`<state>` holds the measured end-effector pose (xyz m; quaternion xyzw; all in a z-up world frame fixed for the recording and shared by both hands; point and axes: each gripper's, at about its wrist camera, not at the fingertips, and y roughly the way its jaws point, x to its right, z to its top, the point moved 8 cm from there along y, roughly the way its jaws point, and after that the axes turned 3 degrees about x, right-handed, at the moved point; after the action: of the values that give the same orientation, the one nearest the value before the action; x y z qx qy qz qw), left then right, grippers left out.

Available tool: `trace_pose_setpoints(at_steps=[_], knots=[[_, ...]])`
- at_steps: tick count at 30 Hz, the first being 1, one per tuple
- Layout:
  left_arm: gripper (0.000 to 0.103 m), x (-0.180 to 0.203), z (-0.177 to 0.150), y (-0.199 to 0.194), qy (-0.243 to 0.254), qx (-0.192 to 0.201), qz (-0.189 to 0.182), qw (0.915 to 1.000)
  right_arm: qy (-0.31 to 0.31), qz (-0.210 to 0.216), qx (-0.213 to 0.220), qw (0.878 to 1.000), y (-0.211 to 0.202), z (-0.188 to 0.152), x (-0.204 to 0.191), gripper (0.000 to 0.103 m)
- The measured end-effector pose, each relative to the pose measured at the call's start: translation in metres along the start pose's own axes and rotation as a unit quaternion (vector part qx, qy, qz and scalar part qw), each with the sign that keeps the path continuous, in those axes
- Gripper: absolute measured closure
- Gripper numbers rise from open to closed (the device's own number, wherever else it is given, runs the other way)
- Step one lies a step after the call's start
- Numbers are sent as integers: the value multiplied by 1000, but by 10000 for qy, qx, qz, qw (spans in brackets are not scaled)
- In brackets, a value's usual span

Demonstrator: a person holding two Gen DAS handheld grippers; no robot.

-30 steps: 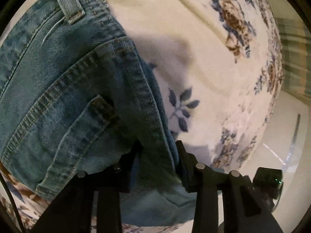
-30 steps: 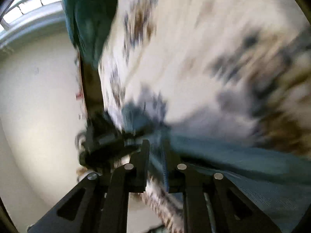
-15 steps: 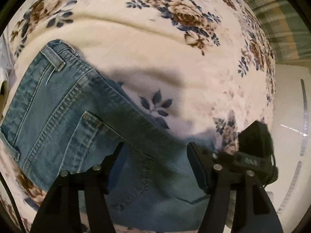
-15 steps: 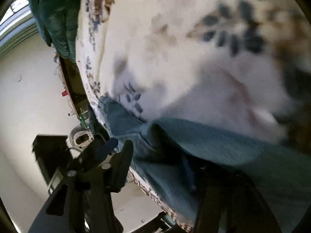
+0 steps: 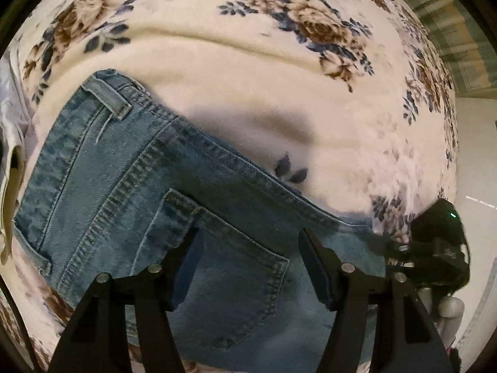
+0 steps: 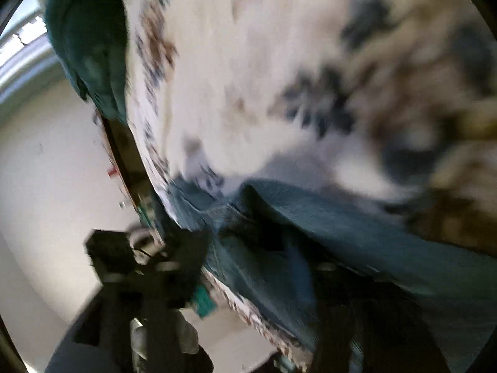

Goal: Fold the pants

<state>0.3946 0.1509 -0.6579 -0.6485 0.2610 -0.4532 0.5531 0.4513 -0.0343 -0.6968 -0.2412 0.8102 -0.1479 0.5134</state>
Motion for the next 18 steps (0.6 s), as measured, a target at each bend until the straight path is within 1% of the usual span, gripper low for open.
trace_pose_setpoints(at_steps=[1,2,3,4,5,6,7,8,9,10,11,12,13,14,15,16,18], knots=[[42,1,0,3,20,-20,25,10000,-15,-136,-267,9995,19,0,-1,41],[42,2,0,6,67,-45,53,10000,-118,-444,-376,9982,30,0,1,45],[42,1,-1,9,131,-83,114,9998,-327,-894,-469,9944,37,1,1,67],[42,-2,-2,15,195,-137,249,9994,-513,-1287,-430,9894,36,3,-1,82],[42,-3,-2,20,220,-171,284,9992,-602,-1325,-233,9891,27,8,-7,87],[42,-5,-3,23,236,-192,305,9991,-698,-1383,13,9879,12,15,-15,89],[42,-8,-3,26,244,-206,335,9989,-836,-1522,333,9842,-6,22,-20,90],[42,-9,-3,28,230,-213,312,9990,-1062,-1619,792,9779,-32,31,-30,90],[42,-9,-3,28,215,-205,295,9991,-1208,-1571,1026,9748,-55,35,-38,90],[42,-9,-3,27,195,-202,287,9992,-1262,-1573,1005,9743,-67,35,-40,90],[42,-8,-3,25,178,-197,271,9993,-1404,-1699,937,9709,-80,27,-40,89],[42,-6,-4,23,145,-206,201,9995,-1706,-1967,861,9617,-92,15,-40,83],[42,-6,-6,21,134,-224,136,9996,-2048,-2417,771,9454,-99,2,-37,75],[42,-3,-8,19,130,-240,75,9996,-2244,-2770,742,9314,-107,-3,-31,57],[42,-1,-8,17,157,-223,50,9996,-2463,-3145,730,9139,-118,-13,-21,49],[42,3,-9,16,214,-185,34,9996,-2703,-3416,640,8979,-119,-27,-12,49],[42,11,-8,14,322,-85,54,9994,-2956,-3688,345,8806,-114,-44,8,49]])
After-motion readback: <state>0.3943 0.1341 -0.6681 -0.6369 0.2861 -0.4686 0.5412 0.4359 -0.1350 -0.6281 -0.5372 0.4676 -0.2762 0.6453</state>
